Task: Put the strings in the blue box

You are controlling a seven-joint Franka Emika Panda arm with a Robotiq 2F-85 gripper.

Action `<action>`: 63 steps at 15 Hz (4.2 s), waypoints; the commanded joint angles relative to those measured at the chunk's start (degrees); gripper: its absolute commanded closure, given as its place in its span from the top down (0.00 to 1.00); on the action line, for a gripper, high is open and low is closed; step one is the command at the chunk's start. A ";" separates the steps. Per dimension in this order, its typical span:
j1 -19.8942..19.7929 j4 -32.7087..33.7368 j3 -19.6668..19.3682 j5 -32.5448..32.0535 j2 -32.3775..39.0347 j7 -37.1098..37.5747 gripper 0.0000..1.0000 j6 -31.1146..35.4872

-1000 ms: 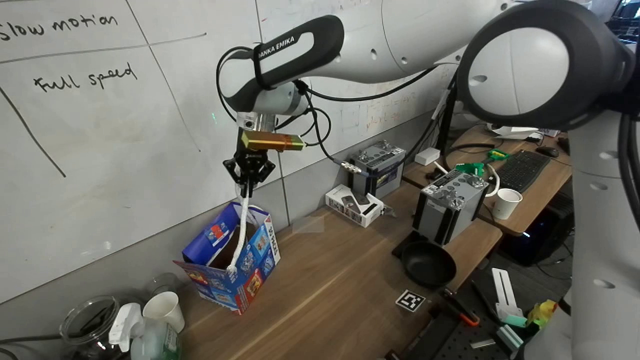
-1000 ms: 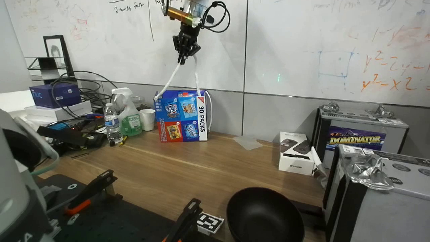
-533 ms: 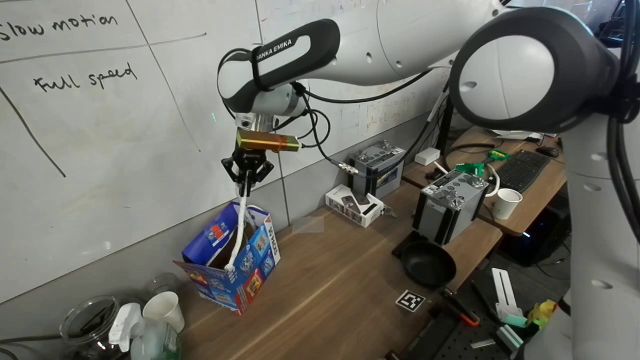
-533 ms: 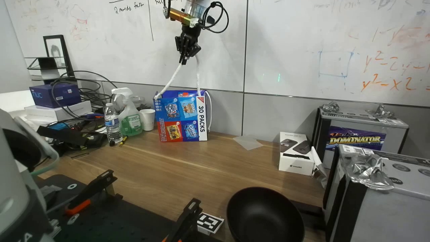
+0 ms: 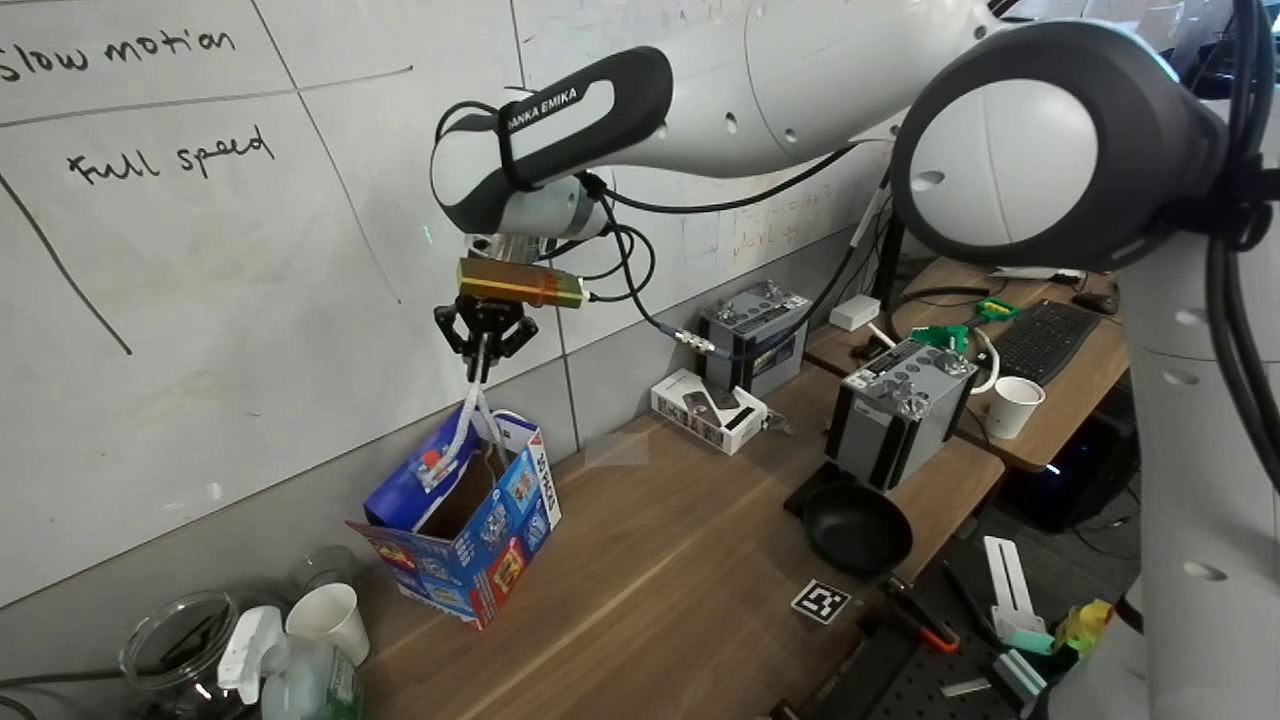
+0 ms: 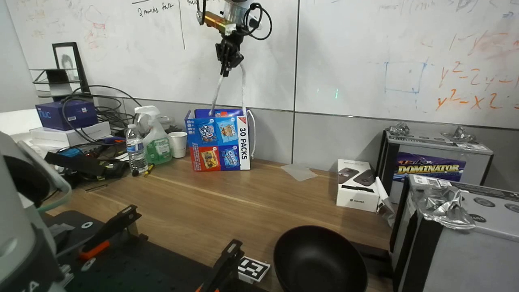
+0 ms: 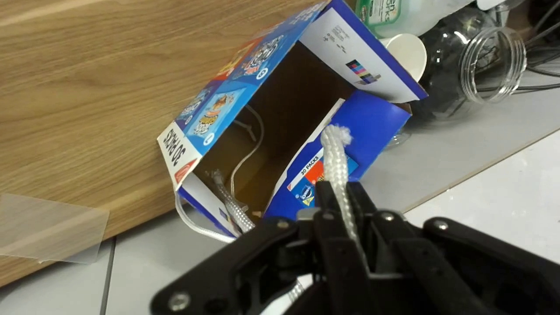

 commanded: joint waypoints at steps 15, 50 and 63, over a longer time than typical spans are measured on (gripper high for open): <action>4.56 0.57 -0.53 -0.27 7.88 -0.67 0.04 3.46; 16.43 -17.09 -7.16 -31.68 8.70 -2.08 1.00 24.46; 23.87 -13.78 -19.67 -37.66 16.21 13.16 1.00 30.90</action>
